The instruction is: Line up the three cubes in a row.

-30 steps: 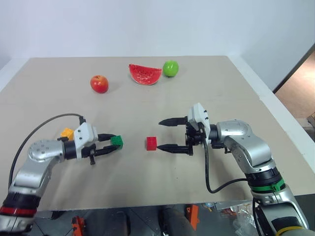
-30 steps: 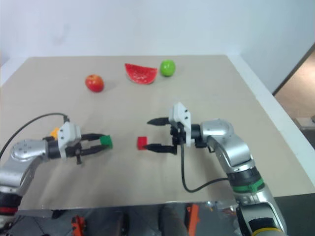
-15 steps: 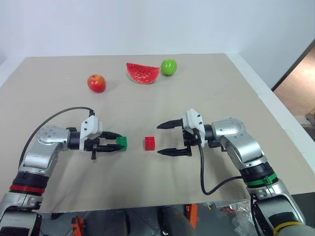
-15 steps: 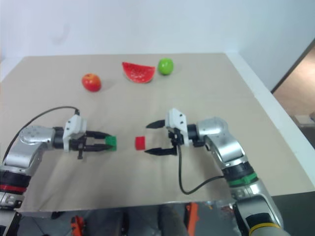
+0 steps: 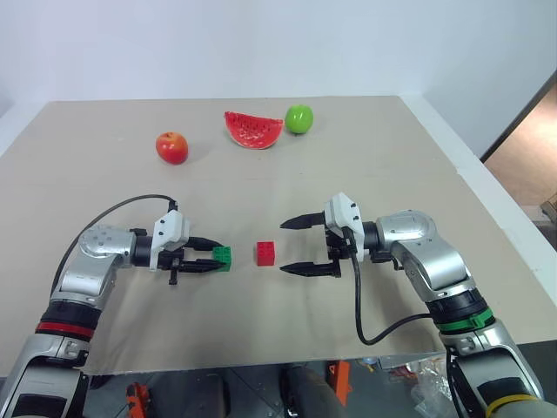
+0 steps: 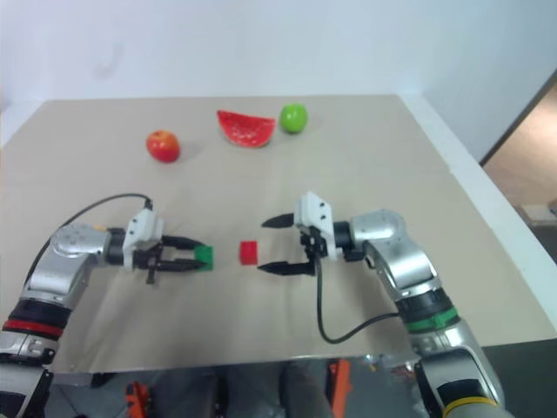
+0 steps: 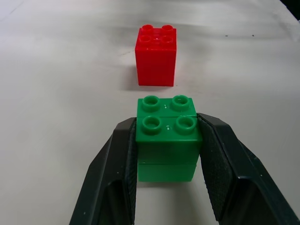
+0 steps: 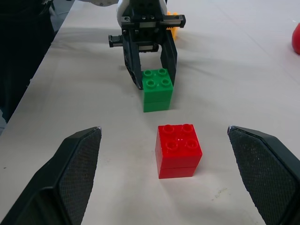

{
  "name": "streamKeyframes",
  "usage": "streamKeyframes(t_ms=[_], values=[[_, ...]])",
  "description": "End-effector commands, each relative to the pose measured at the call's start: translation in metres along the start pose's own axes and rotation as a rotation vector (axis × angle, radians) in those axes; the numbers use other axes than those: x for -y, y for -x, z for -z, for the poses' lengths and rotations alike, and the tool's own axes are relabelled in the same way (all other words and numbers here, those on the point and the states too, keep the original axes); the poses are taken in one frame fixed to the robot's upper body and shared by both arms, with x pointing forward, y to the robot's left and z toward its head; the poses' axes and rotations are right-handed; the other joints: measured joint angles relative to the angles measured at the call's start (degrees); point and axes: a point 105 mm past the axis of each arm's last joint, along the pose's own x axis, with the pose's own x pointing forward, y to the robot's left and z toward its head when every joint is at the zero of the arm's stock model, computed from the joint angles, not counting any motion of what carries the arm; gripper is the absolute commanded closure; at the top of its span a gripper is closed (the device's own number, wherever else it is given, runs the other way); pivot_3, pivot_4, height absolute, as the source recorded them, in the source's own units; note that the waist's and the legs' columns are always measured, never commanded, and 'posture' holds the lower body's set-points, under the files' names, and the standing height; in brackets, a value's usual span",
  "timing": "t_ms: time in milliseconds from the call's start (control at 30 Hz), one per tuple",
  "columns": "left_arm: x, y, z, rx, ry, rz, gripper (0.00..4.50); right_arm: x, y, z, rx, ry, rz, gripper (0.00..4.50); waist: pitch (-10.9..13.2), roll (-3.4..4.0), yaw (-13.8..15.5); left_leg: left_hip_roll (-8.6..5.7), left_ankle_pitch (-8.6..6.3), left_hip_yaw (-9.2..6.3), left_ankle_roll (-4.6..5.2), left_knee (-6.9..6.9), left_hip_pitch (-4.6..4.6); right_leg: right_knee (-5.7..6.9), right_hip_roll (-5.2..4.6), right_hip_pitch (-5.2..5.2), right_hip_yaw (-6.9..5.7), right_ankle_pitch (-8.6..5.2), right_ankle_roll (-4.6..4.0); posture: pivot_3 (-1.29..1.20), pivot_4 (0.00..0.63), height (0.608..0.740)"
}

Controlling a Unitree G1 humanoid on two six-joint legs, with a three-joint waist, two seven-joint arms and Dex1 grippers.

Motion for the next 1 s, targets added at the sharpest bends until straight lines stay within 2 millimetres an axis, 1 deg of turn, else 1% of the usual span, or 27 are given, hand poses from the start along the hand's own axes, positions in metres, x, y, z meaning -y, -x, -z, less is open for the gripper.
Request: streamKeyframes(t_ms=[33,233,300,367,467,500,667,767,867,933,1000], values=[[0.0,0.0,0.001,-0.021,-0.034,0.023,3.19,0.001,0.007,-0.012,0.025,0.036,0.022,0.0,0.0,0.0,0.0,0.0,0.0,0.0,0.0,0.02,0.01,0.02,0.0,0.01,0.0,0.0,0.0,0.0,0.15,0.74],[0.001,0.002,0.008,-0.065,-0.033,0.045,3.19,-0.001,0.009,-0.011,0.023,0.022,0.032,0.0,0.0,0.0,0.0,-0.01,0.0,0.0,0.01,0.16,0.05,0.23,0.01,0.01,0.02,0.0,0.0,0.0,0.15,0.74],[0.001,0.004,0.01,-0.081,-0.04,0.046,2.14,-0.001,0.009,-0.011,0.023,0.02,0.033,0.0,0.0,0.0,0.0,-0.01,0.0,0.0,0.01,0.25,0.05,0.32,0.01,0.01,0.02,-0.01,0.01,0.0,0.15,0.74],[0.0,0.007,0.011,-0.091,-0.038,0.037,1.48,0.0,0.009,-0.012,0.03,0.012,0.037,0.0,0.0,0.0,-0.1,-0.02,0.01,0.01,0.01,0.3,0.08,0.41,0.01,-0.01,0.05,-0.01,0.01,0.0,0.15,0.74],[-0.003,0.011,0.007,-0.083,-0.034,0.013,0.46,0.001,0.007,-0.015,0.045,0.001,0.04,0.0,0.0,0.0,-0.1,0.02,0.01,0.0,0.01,0.35,0.07,0.47,0.06,-0.02,0.04,-0.02,-0.01,0.0,0.15,0.74],[-0.003,0.013,0.006,-0.082,-0.035,0.006,0.05,0.002,0.007,-0.016,0.048,0.0,0.039,0.0,0.0,0.0,-0.1,0.03,0.01,-0.01,0.02,0.35,0.07,0.48,0.07,-0.02,0.03,-0.02,-0.02,0.0,0.15,0.74],[0.002,0.026,-0.005,-0.075,-0.05,-0.043,0.05,0.002,0.005,-0.016,0.054,-0.006,0.032,0.0,0.0,0.0,-0.1,0.1,0.01,0.01,0.02,0.33,0.06,0.49,0.12,-0.07,0.06,-0.05,-0.08,0.0,0.15,0.74],[0.011,0.036,-0.016,-0.059,-0.035,-0.089,0.05,0.003,0.005,-0.016,0.055,-0.006,0.023,0.0,0.0,0.0,-0.1,0.16,0.0,0.01,0.02,0.32,0.06,0.5,0.14,-0.08,0.05,-0.06,-0.1,0.0,0.15,0.74],[0.021,0.048,-0.025,-0.048,0.0,-0.175,0.05,0.005,0.004,-0.016,0.061,-0.003,0.018,0.0,0.0,0.0,-0.2,0.18,0.0,0.03,0.02,0.32,0.07,0.51,0.13,-0.08,0.06,-0.07,-0.11,0.0,0.15,0.74],[0.024,0.057,-0.034,-0.016,0.046,-0.291,0.05,0.008,0.004,-0.018,0.068,0.001,0.018,0.0,0.0,0.01,-0.2,0.19,0.0,0.02,0.02,0.31,0.09,0.52,0.13,-0.09,0.04,-0.08,-0.13,0.0,0.15,0.74],[0.023,0.069,-0.041,0.015,0.07,-0.442,0.05,0.011,0.003,-0.019,0.078,0.0,0.019,0.0,0.0,0.0,-0.2,0.23,0.0,0.02,0.02,0.31,0.09,0.52,0.13,-0.1,0.05,-0.08,-0.13,0.0,0.15,0.74]])
